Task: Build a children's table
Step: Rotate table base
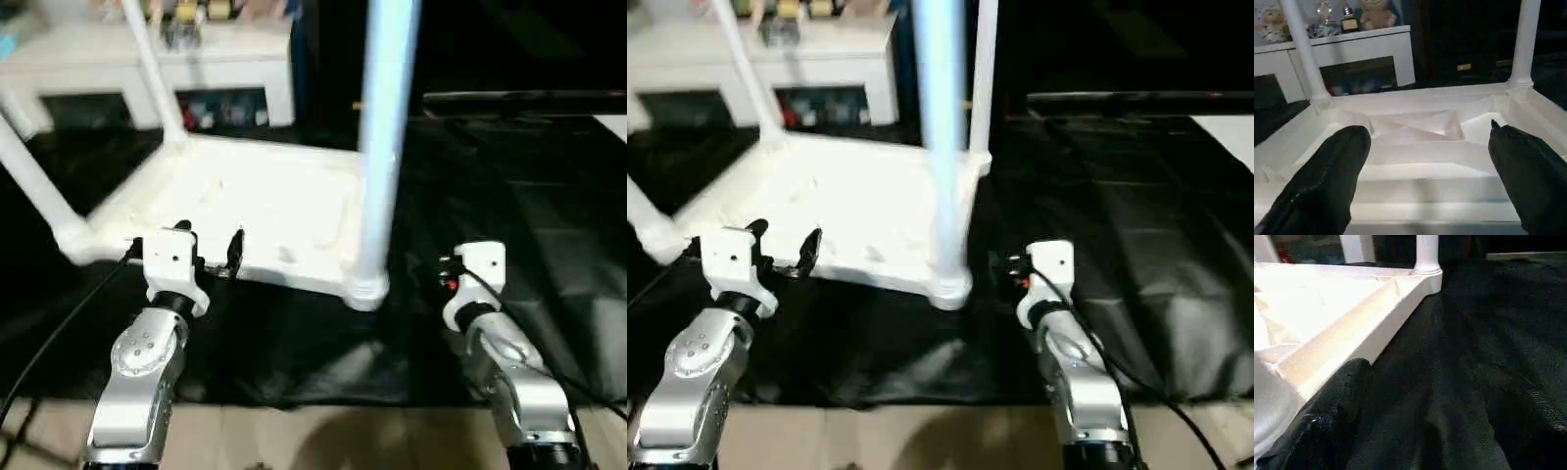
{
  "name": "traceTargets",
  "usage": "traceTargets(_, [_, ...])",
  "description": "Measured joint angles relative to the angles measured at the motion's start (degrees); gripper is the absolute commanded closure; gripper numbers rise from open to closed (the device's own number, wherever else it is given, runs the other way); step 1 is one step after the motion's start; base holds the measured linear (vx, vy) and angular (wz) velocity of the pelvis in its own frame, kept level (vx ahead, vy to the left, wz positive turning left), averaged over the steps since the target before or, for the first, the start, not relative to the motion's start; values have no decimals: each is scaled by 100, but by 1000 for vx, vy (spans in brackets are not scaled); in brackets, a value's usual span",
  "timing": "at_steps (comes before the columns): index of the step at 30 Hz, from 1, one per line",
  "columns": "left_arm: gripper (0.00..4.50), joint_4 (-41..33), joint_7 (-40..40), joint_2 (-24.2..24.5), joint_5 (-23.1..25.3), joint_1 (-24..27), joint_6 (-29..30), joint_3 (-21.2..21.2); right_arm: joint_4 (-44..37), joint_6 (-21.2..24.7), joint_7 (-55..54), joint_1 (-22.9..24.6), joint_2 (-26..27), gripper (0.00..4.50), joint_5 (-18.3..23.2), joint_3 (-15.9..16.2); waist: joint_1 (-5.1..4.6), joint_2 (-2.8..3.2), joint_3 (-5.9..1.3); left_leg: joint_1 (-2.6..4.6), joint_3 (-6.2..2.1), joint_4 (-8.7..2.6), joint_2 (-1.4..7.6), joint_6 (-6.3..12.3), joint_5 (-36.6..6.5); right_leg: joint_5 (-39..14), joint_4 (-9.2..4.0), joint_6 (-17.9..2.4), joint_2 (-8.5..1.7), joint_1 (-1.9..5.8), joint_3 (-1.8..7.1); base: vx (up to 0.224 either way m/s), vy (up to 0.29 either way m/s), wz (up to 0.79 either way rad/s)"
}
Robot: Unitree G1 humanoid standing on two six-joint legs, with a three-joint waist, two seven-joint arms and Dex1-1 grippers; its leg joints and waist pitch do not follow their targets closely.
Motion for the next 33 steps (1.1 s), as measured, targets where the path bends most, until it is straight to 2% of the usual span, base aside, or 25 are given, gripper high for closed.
traceTargets(1, [6, 2, 38, -14, 5, 53, 3, 34, 24, 6, 18, -28, 58, 67, 2, 66, -112, -72, 3, 17, 208, -4, -25, 131, -32, -65, -8, -111, -125, -55, -5, -49, 300, -53])
traceTargets(2, [6, 2, 58, 3, 69, 102, 7, 41, 27, 8, 25, -61, 77, 67, 3, 108, -207, -115, 2, 22, 314, 2, -32, 216, -67, -165, 11, -272, -235, -91, -133, -67, 289, -54])
traceTargets(3, [6, -8, 64, 70, 166, 138, 9, -8, 26, 8, 27, -76, 66, 67, 2, 117, -384, -99, -9, -23, 270, 18, -92, 332, -53, -203, 29, -340, -372, -40, -411, -64, 277, -24])
traceTargets(4, [6, -56, 83, 165, 310, 165, 18, -119, 30, 10, 27, -78, -4, 67, 0, 102, -542, -160, -22, -80, 278, 10, -125, 420, -33, -201, -9, -382, -404, -44, -631, -64, 277, -24])
traceTargets(5, [6, -88, 92, 152, 366, 184, 21, -203, 35, 12, 26, -84, -68, 67, -2, 71, -614, -172, -31, -126, 279, 11, -127, 441, -29, -137, -60, -454, -385, 19, -703, -53, 214, 5])
traceTargets(6, [6, -120, 109, 111, 388, 203, 41, -278, 39, 13, 25, -86, -95, 67, -4, 40, -674, -179, -36, -166, 272, 12, -134, 452, -25, -36, -156, -503, -393, 40, -732, -47, 162, -3])
traceTargets(7, [6, -165, 132, 30, 386, 241, 71, -300, 53, 14, 25, -87, -112, 67, -6, 6, -687, -191, -40, -189, 275, 16, -138, 446, -28, 93, -247, -532, -397, 63, -740, -47, 162, -3])
traceTargets(9, [6, -171, 237, -32, 383, 311, 110, -265, 87, 16, 40, -108, -101, 67, -5, 30, -712, -201, -46, -192, 246, 14, -135, 400, 0, 140, -268, -525, -379, 100, -758, -23, 57, 2])
traceTargets(10, [6, -189, 289, -71, 378, 376, 132, -232, 102, 16, 76, -129, -95, 67, -3, 71, -734, -199, -44, -186, 195, 5, -112, 386, 9, 117, -200, -501, -345, 132, -871, 0, 0, 0])
traceTargets(12, [6, -235, 384, -128, 379, 452, 171, -161, 174, 17, 148, -225, -102, 67, 3, 84, -700, -213, -52, -185, 186, -69, -4, 327, 75, 12, 130, -381, -209, 178, -1037, -28, -97, 13])
traceTargets(13, [6, -268, 444, -132, 383, 452, 179, -110, 178, 17, 172, -264, -141, 67, 3, 83, -647, -312, -94, -206, 213, -134, 9, 293, 157, -153, 89, -307, -164, 244, -1050, -23, -136, 14])
traceTargets(14, [6, -279, 484, -140, 390, 445, 170, -85, 203, 18, 269, -344, -227, 67, 3, 96, -610, -377, -106, -236, 224, -123, 21, 260, 186, -211, 42, -63, -177, 245, -1038, -23, -174, 7])
traceTargets(15, [6, -266, 492, -175, 406, 443, 169, -92, 210, 17, 351, -376, -344, 67, 3, 101, -537, -383, -109, -279, 195, -121, 10, 255, 187, -225, 71, -74, -170, 230, -1047, -41, -160, -2])
traceTargets(16, [6, -267, 488, -192, 442, 438, 166, -194, 254, 20, 430, -374, -486, 67, 2, 82, -430, -383, -109, -283, 173, -190, 5, 256, 190, -230, 72, -83, -164, 198, -1049, -41, -160, -2])
traceTargets(17, [6, -267, 478, -203, 442, 420, 164, -274, 269, 31, 485, -372, -558, 67, 3, 59, -375, -384, -108, -286, 174, -229, 2, 249, 195, -222, 73, -98, -162, 175, -1051, -41, -128, -4])
traceTargets(19, [6, -271, 461, -226, 434, 392, 159, -302, 270, 38, 534, -372, -607, 67, 5, 35, -305, -367, -112, -284, 163, -310, 25, 157, 313, -212, 75, -127, -126, 150, -1066, -27, -103, -7])
traceTargets(21, [6, -270, 460, -236, 430, 378, 152, -299, 269, 40, 584, -372, -586, 67, 8, 54, -272, -352, -109, -263, 155, -301, 70, 131, 354, -206, 65, -152, -80, 152, -1066, -3, -32, -4])
traceTargets(23, [6, -269, 462, -270, 426, 378, 152, -302, 269, 41, 599, -372, -585, 67, 9, 62, -263, -342, -100, -243, 159, -304, 73, 128, 352, -207, 46, -154, -77, 170, -1064, 0, 0, 0])
traceTargets(25, [6, -265, 461, -281, 408, 378, 152, -303, 269, 41, 597, -368, -578, 67, 8, 66, -295, -321, -76, -163, 168, -335, 71, 125, 339, -209, -26, -150, -75, 262, -1067, 0, 0, 0])
traceTargets(26, [6, -265, 461, -286, 392, 377, 152, -303, 269, 41, 597, -369, -570, 67, 8, 69, -316, -309, -57, -85, 175, -366, 69, 123, 323, -213, -87, -144, -73, 316, -1071, 0, 0, 0])
traceTargets(28, [6, -265, 459, -295, 381, 375, 151, -302, 266, 40, 601, -367, -567, 67, 6, 78, -363, -279, -6, 64, 180, -381, 68, 123, 252, -247, -176, -128, -73, 484, -1083, 0, 0, 0])
traceTargets(29, [6, -265, 458, -296, 381, 368, 151, -301, 264, 40, 605, -367, -567, 67, 6, 84, -385, -276, 6, 100, 178, -378, 68, 122, 219, -249, -209, -124, -75, 530, -1086, 74, 44, -9])
traceTargets(30, [6, -266, 459, -300, 380, 368, 151, -305, 264, 40, 616, -357, -568, 67, 6, 92, -409, -273, 10, 133, 181, -389, 67, 123, 194, -252, -245, -120, -75, 574, -1086, 82, 41, -9])
traceTargets(33, [6, -263, 458, -310, 378, 346, 151, -326, 261, 39, 649, -354, -573, 67, 6, 105, -477, -292, 5, 134, 196, -388, 45, 151, 111, -260, -268, -133, -79, 635, -1056, 112, 31, -3])
